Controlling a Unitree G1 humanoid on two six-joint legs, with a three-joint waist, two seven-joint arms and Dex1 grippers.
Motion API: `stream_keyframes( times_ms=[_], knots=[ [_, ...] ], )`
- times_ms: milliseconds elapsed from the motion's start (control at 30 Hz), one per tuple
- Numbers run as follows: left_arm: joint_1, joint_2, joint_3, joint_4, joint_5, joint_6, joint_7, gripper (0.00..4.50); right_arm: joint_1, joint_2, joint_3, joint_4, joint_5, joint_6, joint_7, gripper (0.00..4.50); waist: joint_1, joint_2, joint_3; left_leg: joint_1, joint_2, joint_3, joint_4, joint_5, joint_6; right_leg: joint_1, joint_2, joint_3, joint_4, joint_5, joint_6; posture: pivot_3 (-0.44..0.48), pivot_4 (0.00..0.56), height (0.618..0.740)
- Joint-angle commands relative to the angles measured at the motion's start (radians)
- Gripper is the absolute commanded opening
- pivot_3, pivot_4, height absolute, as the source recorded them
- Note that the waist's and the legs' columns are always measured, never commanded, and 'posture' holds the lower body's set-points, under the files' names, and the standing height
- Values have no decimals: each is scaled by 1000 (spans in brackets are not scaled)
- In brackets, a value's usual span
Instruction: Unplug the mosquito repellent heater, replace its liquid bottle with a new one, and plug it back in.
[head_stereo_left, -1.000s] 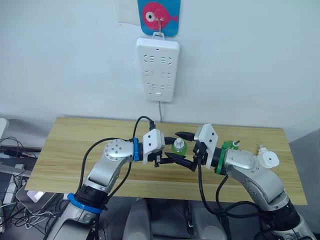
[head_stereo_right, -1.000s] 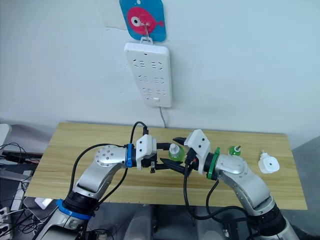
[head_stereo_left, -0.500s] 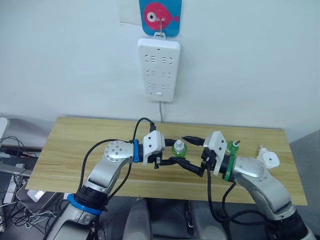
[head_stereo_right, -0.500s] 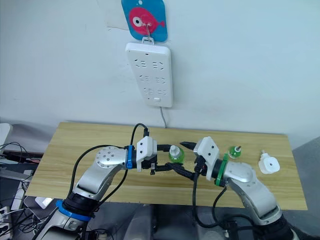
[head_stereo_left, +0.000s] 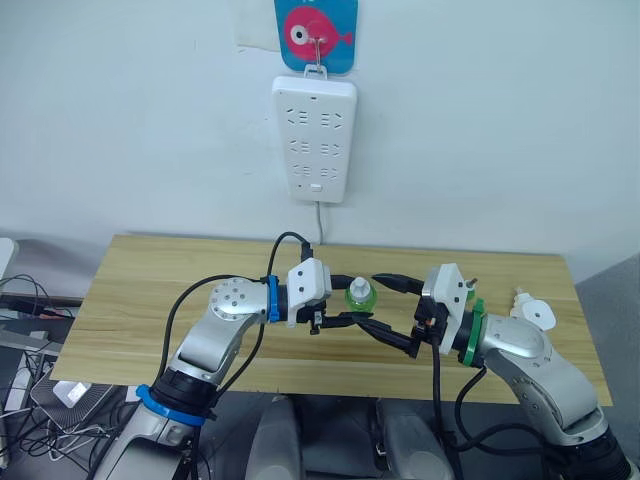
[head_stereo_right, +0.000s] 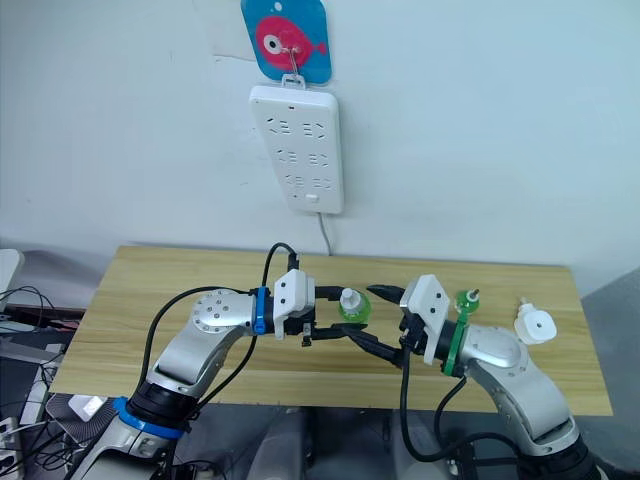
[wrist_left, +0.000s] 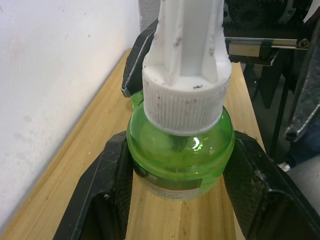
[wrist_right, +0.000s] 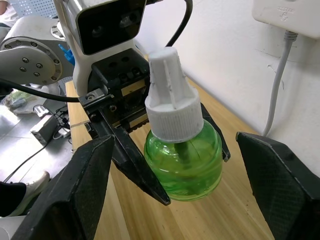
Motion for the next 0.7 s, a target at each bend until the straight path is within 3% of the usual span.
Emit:
stream_keyframes(
  times_ms=[33,133,300,700],
  knots=[
    [3,-2,2,-21,-11,-15,-6,2204,-10,14,-29,-4,22,-37,13,4061,0,0,0,0,0,0,0,0,0,0,0,0,0,0,0,-107,256,740],
    [6,-2,2,-23,-11,-13,-5,2204,-21,21,-44,-1,39,-37,20,3469,0,0,0,0,0,0,0,0,0,0,0,0,0,0,0,-107,262,740],
    [11,-2,1,-24,-10,-13,-3,2204,-7,-2,-44,2,41,-56,64,1808,0,0,0,0,0,0,0,0,0,0,0,0,0,0,0,-111,262,740],
    [1,-6,0,-11,-8,-17,-6,2204,6,-3,-29,21,21,-109,86,1808,0,0,0,0,0,0,0,0,0,0,0,0,0,0,0,-116,262,740]
  ],
)
